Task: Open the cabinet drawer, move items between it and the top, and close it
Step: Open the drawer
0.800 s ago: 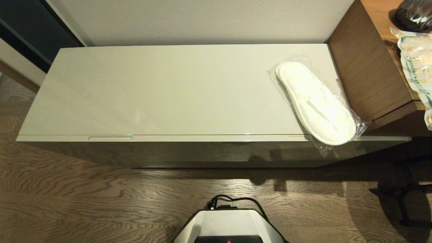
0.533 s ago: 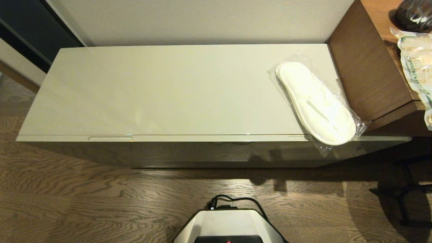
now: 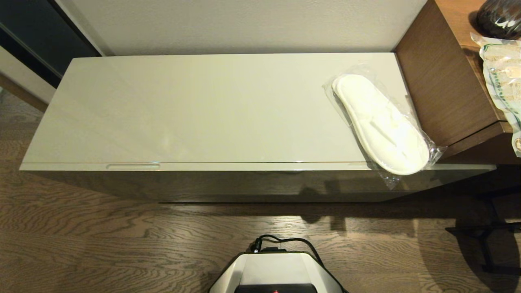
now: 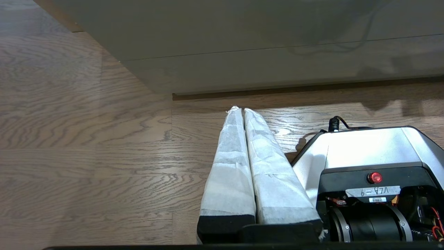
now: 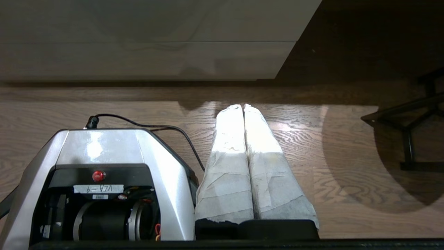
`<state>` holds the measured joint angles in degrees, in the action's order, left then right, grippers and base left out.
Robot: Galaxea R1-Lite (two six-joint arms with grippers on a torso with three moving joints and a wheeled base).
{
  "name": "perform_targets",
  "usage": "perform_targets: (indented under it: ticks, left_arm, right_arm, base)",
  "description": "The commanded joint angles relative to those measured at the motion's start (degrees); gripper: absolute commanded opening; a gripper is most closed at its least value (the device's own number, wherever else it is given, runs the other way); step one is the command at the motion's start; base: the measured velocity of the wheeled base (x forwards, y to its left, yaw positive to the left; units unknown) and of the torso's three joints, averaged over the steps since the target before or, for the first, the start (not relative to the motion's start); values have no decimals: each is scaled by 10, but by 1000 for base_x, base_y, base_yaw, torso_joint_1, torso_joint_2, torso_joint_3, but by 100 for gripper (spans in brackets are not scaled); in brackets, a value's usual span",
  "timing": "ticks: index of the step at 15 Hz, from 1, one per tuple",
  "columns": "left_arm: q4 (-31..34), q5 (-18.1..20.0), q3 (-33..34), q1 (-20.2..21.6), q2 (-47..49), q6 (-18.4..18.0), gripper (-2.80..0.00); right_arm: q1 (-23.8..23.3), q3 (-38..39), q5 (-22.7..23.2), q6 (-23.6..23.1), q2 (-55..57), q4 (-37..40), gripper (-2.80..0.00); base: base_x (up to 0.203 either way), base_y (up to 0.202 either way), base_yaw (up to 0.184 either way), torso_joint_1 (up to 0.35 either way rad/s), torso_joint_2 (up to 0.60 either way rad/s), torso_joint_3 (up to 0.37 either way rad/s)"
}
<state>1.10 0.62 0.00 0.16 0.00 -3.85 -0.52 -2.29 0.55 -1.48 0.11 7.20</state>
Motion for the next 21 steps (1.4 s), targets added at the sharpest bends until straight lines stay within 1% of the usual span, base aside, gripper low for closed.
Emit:
perform_targets:
  ticks: [1, 19, 21]
  left_arm:
    - [0, 0, 0, 0, 1, 1, -280]
    - [0, 0, 0, 0, 1, 0, -280]
    - [1, 2, -1, 0, 2, -9, -280]
  right_arm:
    - [0, -3, 0, 1, 1, 0, -280]
    - [0, -2, -1, 0, 1, 0, -280]
    - [0, -2, -2, 3, 1, 0, -280]
  base:
    - [0, 0, 0, 0, 0, 0]
    - [0, 0, 0, 0, 0, 0]
    - [0, 0, 0, 0, 0, 0]
